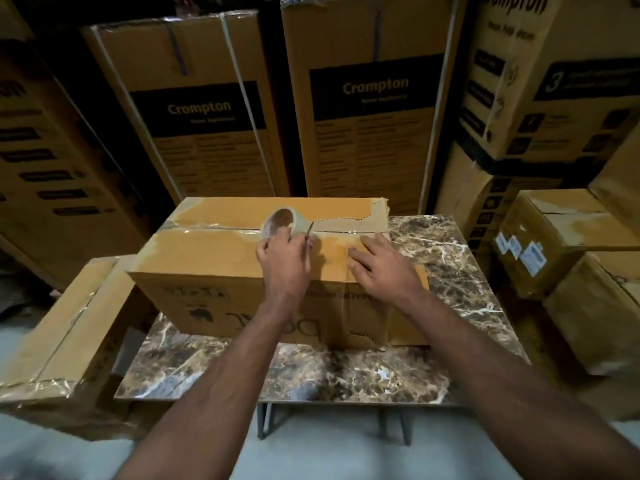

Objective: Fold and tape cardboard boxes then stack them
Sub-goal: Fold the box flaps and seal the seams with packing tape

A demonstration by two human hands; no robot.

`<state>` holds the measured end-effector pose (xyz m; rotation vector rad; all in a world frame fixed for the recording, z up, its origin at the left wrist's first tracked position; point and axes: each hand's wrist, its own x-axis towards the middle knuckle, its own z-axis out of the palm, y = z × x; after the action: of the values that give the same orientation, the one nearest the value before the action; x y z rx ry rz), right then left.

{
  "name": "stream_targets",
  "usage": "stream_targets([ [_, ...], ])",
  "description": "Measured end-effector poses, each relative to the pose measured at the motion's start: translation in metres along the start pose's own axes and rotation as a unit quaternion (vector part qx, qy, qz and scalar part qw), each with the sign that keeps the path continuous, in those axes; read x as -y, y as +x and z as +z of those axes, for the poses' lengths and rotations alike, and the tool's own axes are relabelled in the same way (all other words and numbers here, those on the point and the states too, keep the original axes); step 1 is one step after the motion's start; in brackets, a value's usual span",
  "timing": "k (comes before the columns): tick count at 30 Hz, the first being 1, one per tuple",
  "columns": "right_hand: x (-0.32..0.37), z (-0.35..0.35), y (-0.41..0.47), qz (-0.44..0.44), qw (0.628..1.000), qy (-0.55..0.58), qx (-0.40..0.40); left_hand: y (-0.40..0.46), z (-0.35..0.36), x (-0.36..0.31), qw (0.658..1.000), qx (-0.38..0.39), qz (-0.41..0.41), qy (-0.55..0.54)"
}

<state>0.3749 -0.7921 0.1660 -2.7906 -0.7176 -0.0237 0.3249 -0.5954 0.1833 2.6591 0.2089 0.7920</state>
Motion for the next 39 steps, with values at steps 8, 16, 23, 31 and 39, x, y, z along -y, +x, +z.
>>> stream_targets([
  [8, -0.012, -0.011, 0.057, 0.016, 0.996, -0.082, 0.027, 0.04, -0.005, 0.018, 0.983, 0.042, 0.025, -0.178],
  [16, 0.067, -0.007, 0.045, 0.02, 0.965, 0.11, -0.235, 0.072, -0.043, 0.01, 0.82, 0.135, -0.193, -0.522],
  [23, 0.11, -0.015, 0.038, -0.03, 0.928, 0.232, -0.291, 0.082, -0.038, 0.011, 0.734, 0.261, -0.236, -0.581],
  [31, 0.134, -0.034, 0.051, 0.089, 0.963, -0.028, -0.253, 0.092, -0.048, 0.016, 0.678, 0.358, -0.215, -0.605],
  [39, 0.139, -0.051, 0.056, 0.218, 0.898, 0.177, -0.339, 0.099, -0.05, 0.019, 0.653, 0.339, -0.235, -0.635],
])
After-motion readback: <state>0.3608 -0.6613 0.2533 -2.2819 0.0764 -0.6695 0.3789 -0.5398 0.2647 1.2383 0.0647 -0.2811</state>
